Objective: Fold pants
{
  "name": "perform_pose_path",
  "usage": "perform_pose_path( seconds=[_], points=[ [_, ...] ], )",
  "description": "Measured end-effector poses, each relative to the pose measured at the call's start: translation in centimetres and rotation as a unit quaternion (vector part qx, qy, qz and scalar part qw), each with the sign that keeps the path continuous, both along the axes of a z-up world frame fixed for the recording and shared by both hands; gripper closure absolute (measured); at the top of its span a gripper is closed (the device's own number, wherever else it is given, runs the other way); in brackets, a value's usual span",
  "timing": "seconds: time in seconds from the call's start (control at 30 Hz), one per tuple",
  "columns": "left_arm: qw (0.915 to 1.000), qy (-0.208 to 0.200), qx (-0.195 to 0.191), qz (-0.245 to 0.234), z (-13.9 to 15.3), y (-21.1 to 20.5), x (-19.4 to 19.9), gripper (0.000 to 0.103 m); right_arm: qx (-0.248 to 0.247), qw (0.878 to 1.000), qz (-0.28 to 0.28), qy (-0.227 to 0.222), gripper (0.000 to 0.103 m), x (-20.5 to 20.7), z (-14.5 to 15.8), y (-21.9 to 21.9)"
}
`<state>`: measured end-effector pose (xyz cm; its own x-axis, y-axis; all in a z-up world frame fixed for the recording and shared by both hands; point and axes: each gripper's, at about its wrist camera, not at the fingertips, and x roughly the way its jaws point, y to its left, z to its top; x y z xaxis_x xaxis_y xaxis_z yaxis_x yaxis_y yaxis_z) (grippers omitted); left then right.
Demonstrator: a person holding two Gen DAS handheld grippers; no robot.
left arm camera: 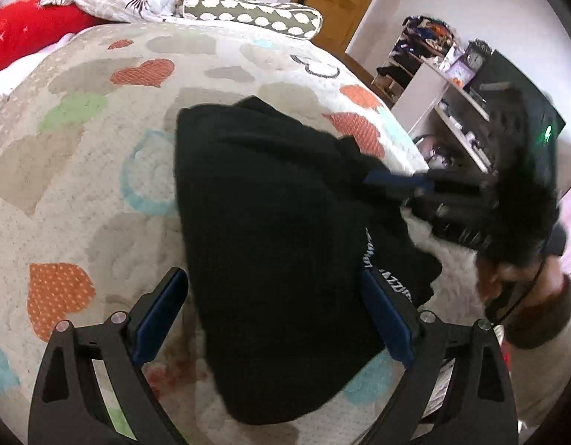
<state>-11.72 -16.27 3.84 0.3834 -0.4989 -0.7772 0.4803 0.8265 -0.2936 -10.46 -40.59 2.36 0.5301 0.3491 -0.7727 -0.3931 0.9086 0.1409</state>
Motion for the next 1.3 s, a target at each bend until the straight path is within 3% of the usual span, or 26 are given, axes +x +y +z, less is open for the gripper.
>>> perform_pose_path(
  seconds=[0.03, 0.07, 0.17, 0.27, 0.4, 0.5, 0.6, 0.73, 1.0, 1.13, 1.23, 1.3],
  points=[
    [1.0000, -0.007, 0.002, 0.004, 0.3, 0.1, -0.2, 0.009, 0.000, 1.000, -0.010, -0.004, 0.089, -0.3, 0.4, -0.4],
    [0.9999, -0.013, 0.003, 0.007, 0.6, 0.2, -0.4, 0.009, 0.005, 1.000, -0.015, -0.006, 0.082, -0.7, 0.8, -0.7],
    [0.9995, -0.025, 0.007, 0.016, 1.8, 0.8, -0.7, 0.009, 0.030, 0.999, -0.008, -0.013, 0.081, -2.3, 1.9, -1.0],
    [0.9987, -0.042, 0.019, 0.022, 2.7, 1.0, -0.6, 0.009, 0.023, 1.000, 0.003, -0.018, 0.072, -3.9, 2.3, -0.3],
    [0.9979, -0.050, 0.025, 0.033, 3.0, 1.1, 0.1, 0.009, 0.040, 0.999, 0.011, -0.014, 0.072, -5.0, 1.8, 0.4],
    [0.9976, -0.049, 0.027, 0.041, 2.8, 0.9, 0.5, 0.009, 0.009, 1.000, 0.006, 0.000, 0.072, -5.6, 0.1, 0.7],
    [0.9975, -0.048, 0.030, 0.043, 2.6, 0.9, 0.5, 0.009, 0.019, 1.000, -0.023, 0.002, 0.060, -6.2, -0.8, -0.7],
    [0.9969, -0.049, 0.036, 0.049, 2.6, 1.0, 0.3, 0.009, 0.035, 0.999, -0.040, 0.005, 0.060, -6.8, -0.3, -2.0],
    [0.9964, -0.044, 0.040, 0.060, 2.4, 0.9, 0.6, 0.009, 0.055, 0.998, -0.030, -0.033, 0.056, -7.0, 2.2, -1.0],
    [0.9965, -0.041, 0.042, 0.060, 2.1, 0.7, 1.1, 0.009, 0.040, 0.999, -0.015, -0.025, 0.056, -6.6, 1.4, 0.5],
    [0.9966, -0.038, 0.042, 0.059, 1.7, 0.4, 1.3, 0.009, 0.018, 0.999, -0.029, -0.013, 0.056, -6.1, 0.1, 0.5],
    [0.9968, -0.034, 0.043, 0.058, 1.3, 0.2, 1.5, 0.009, 0.029, 0.999, -0.043, -0.003, 0.053, -6.0, -0.7, -0.4]
  ],
)
